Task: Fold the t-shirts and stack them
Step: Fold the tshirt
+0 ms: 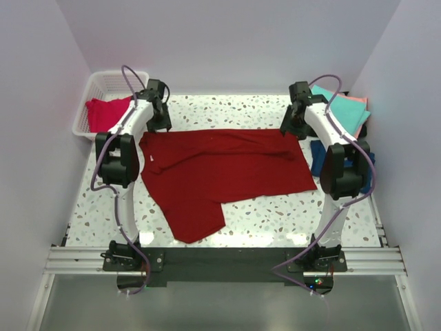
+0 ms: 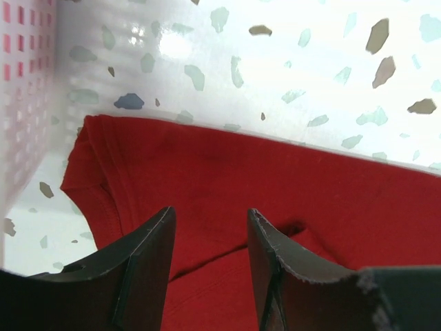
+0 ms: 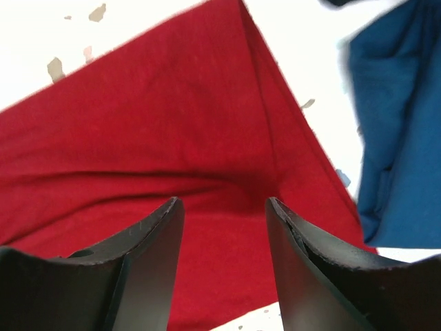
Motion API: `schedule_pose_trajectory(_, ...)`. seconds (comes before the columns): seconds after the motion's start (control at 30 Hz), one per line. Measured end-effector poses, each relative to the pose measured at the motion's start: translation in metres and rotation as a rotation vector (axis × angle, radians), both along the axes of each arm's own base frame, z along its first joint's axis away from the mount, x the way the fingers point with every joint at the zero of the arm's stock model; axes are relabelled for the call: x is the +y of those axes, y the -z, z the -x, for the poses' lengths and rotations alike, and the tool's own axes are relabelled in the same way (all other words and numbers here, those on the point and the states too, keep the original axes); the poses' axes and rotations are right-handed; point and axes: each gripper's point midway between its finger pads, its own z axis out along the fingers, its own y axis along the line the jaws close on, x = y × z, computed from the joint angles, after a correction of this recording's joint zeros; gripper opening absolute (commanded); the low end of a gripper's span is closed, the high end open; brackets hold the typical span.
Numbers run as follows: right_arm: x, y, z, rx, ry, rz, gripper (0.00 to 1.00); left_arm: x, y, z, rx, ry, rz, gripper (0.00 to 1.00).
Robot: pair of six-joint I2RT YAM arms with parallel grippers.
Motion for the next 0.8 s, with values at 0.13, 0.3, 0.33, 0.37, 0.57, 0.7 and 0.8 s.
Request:
schedule_pose_trajectory(0.13, 0.004, 0.026, 0.017, 0.064, 0.004, -0.028, 0.56, -0.004, 0.012, 0.009, 0.036, 0.015, 0.005, 0.50)
schedule_pose_trajectory(0.3, 0.001, 0.061, 0.046, 0.157, 0.014, -0.024, 0.57, -0.008, 0.020, 0.016, 0.060, 0.026, 0.006, 0.50)
schedule_pose_trajectory(0.33, 0.001, 0.064, 0.049, 0.164, 0.015, -0.022, 0.56, -0.009, 0.021, 0.017, 0.064, 0.027, 0.006, 0.50)
schedule_pose_trajectory(0.37, 0.000, 0.066, 0.052, 0.169, 0.016, -0.019, 0.57, -0.009, 0.022, 0.018, 0.066, 0.028, 0.008, 0.50)
schedule_pose_trajectory(0.57, -0.001, 0.053, 0.045, 0.108, 0.022, -0.022, 0.54, -0.010, 0.022, 0.018, 0.068, 0.030, 0.011, 0.50)
schedule_pose_trajectory(0.7, -0.002, 0.054, 0.043, 0.096, 0.031, -0.030, 0.53, -0.010, 0.023, 0.018, 0.068, 0.030, 0.010, 0.50)
schedule_pose_trajectory(0.8, -0.001, 0.058, 0.047, 0.106, 0.036, -0.038, 0.54, -0.010, 0.022, 0.018, 0.068, 0.031, 0.010, 0.50)
